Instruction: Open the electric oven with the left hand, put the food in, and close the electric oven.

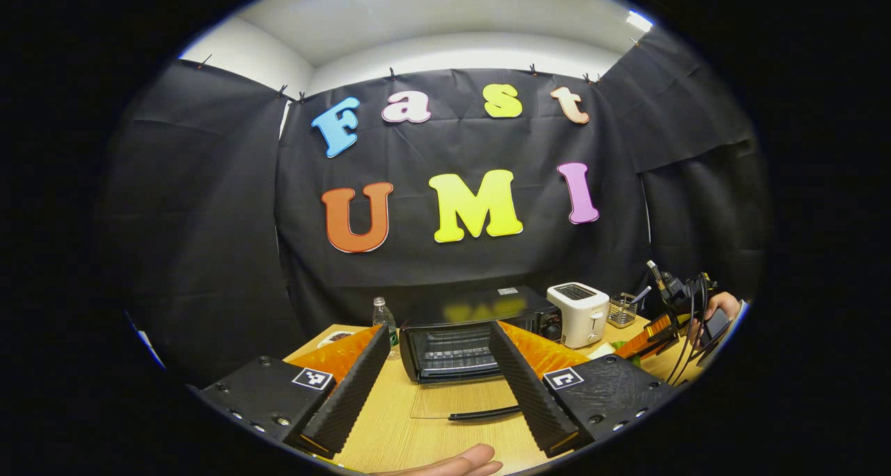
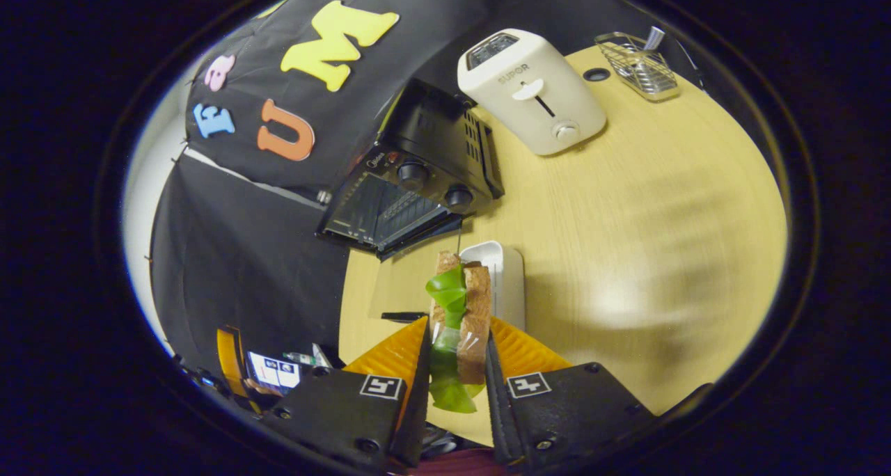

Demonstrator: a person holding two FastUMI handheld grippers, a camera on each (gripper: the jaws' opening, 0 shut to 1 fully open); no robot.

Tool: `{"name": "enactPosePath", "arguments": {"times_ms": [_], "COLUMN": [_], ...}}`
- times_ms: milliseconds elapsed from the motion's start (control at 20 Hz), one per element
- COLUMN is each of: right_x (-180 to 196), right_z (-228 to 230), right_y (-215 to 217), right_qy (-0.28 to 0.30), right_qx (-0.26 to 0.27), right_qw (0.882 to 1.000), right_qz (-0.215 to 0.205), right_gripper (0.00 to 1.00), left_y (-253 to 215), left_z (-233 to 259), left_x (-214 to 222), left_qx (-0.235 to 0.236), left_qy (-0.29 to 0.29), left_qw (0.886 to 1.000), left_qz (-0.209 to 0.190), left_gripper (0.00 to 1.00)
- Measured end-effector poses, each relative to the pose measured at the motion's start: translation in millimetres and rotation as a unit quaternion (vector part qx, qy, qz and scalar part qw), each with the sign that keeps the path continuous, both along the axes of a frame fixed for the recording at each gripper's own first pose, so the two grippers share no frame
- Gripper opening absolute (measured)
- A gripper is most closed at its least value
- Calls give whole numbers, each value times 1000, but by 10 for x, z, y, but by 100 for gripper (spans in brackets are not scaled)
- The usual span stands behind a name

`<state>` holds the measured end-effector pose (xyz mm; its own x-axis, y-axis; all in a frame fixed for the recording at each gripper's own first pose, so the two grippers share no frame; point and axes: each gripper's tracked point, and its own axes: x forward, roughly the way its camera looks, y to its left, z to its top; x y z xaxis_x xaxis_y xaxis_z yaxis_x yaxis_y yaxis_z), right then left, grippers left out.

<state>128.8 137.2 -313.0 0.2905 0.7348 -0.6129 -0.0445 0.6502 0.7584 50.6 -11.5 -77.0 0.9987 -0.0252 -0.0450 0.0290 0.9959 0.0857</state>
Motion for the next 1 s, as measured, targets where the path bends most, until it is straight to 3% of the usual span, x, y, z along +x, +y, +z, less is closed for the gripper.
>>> {"name": "enactPosePath", "arguments": {"times_ms": [300,500,550,600,650,700,750,1000], "right_x": [-79,5,53,115,175,269,355,931], "right_z": [88,174,198,218,238,270,281,159], "right_y": [522,1058,1194,1331,1450,1576,1701,2200], "right_qy": [-8,-52,-63,-73,-83,-93,-99,-137], "right_qx": [74,110,122,132,141,153,161,142], "right_qw": [996,989,986,982,978,973,970,958], "right_qz": [-56,-81,-94,-110,-127,-143,-155,-208], "right_gripper": [41,41,41,41,41,41,41,41], "left_y": [133,284,324,364,399,430,457,641], "left_z": [13,-74,-106,-142,-164,-184,-202,-284], "left_x": [-36,-6,1,-2,0,1,2,-81], "left_qx": [-15,-23,-24,-26,-27,-27,-27,-28], "left_qy": [-12,-8,-4,-1,1,2,4,10], "left_qw": [1000,1000,1000,1000,1000,1000,1000,999], "left_qz": [-8,-1,3,6,8,8,8,13], "left_gripper": [94,94,94,85,94,86,94,94]}}
